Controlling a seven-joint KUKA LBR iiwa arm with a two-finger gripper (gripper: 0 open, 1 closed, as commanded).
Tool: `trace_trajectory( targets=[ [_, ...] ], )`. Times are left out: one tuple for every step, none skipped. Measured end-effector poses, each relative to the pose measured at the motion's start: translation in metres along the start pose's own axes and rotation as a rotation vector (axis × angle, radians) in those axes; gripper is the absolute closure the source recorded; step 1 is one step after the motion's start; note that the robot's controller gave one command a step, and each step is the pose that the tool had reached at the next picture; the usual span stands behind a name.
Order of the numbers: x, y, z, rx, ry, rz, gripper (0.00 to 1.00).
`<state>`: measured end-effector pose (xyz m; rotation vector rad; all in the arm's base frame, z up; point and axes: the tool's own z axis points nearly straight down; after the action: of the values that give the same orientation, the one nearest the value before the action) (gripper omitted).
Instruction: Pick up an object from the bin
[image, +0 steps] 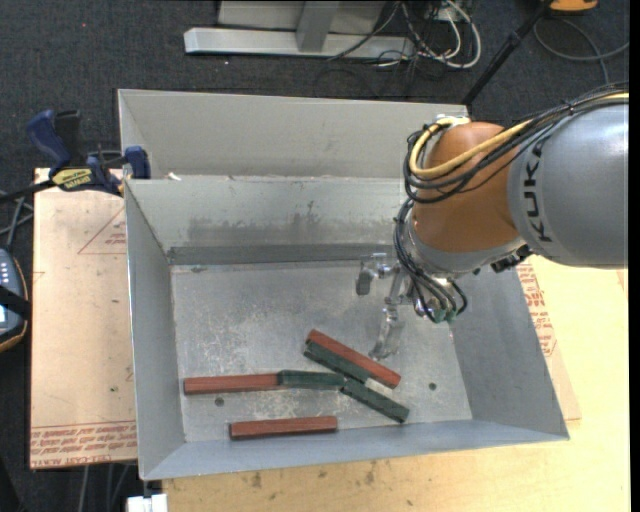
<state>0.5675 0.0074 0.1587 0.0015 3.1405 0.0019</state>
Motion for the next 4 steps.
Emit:
trace_trajectory(
  targets=[
    [0.0,0.0,0.0,0.0,0.0,0.0,0.0],
    [0.022,0.006,0.058,0.0,-0.005,-0.018,0.0],
    [0.022,0.01,0.084,0.0,-0.003,0.088,1.0],
    [0.022,0.01,0.084,0.0,-0.003,0.088,1.0]
  ],
)
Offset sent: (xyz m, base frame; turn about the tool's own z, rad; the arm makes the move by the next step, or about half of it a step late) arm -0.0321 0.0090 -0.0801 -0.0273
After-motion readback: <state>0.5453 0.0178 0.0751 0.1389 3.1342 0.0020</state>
